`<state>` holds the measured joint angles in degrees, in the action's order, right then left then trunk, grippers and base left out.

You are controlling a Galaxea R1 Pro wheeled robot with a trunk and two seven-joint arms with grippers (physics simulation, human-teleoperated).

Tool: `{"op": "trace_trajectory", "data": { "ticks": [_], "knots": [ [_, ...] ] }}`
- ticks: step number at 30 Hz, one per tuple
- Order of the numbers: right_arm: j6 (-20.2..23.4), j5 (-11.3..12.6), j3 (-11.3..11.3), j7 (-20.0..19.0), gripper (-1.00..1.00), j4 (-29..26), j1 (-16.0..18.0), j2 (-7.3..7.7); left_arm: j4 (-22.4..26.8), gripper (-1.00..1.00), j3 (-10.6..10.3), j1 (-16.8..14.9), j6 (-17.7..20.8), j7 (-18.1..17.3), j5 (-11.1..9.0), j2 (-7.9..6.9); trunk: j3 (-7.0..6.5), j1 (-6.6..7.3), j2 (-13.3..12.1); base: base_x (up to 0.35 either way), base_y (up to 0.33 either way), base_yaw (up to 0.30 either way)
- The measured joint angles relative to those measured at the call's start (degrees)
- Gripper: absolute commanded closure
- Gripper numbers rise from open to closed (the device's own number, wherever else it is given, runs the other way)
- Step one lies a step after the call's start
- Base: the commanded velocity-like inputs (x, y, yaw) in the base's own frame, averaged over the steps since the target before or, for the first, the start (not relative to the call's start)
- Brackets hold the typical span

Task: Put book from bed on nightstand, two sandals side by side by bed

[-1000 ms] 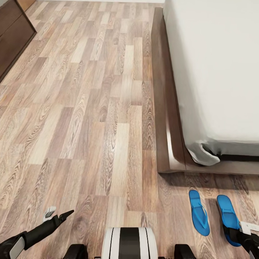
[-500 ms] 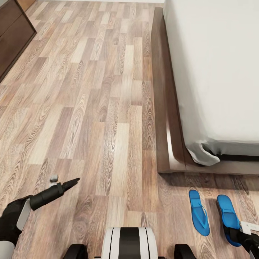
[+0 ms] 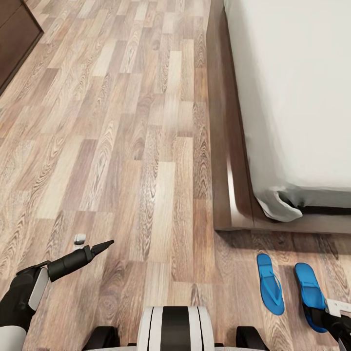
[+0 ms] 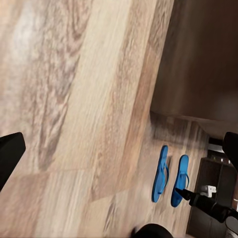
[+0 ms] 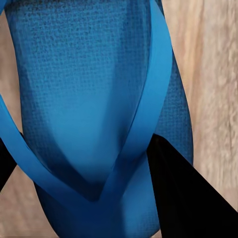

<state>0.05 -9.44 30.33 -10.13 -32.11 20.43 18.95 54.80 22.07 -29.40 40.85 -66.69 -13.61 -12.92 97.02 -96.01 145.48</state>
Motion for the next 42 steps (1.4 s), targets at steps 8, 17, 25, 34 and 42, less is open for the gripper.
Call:
{"op": "trace_trajectory", "data": {
  "ticks": [8, 17, 25, 34, 42],
  "knots": [
    [-3.0, 0.6, 0.0, -0.4, 1.0, -0.1, 0.0, 0.0, -0.1, -1.0, 0.0, 0.0, 0.0, 0.2, 0.0, 0.04, 0.0, 0.0, 0.0, 0.0, 0.0, 0.0],
    [-8.4, 0.7, 0.1, -0.5, 1.0, -0.2, 0.0, 0.0, -0.2, -1.0, 0.0, 0.1, 0.0, 0.2, 0.0, 0.09, 0.0, 0.0, 0.0, 0.0, 0.0, 0.0],
    [-8.7, 0.7, 0.0, -0.5, 1.0, -0.1, 0.0, -0.05, -0.3, -1.0, 0.0, 0.1, 0.0, 0.5, 0.0, 0.09, 0.0, 0.02, 0.0, 0.14, 0.0, 0.0],
    [-8.6, 0.7, 0.0, -0.5, 1.0, -0.1, 0.0, -0.05, -0.3, -1.0, 0.0, 0.1, 0.0, 0.4, -0.1, 0.09, 0.0, 0.0, 0.0, 0.016, 0.0, 0.0],
    [-8.6, 0.7, 0.0, -0.5, 1.0, -0.1, 0.0, -0.08, -0.3, -1.0, 0.0, 0.1, 0.0, 0.3, 0.0, 0.09, 1.1, -0.13, 0.1, 0.0, 0.0, 0.0]
  ]
}}
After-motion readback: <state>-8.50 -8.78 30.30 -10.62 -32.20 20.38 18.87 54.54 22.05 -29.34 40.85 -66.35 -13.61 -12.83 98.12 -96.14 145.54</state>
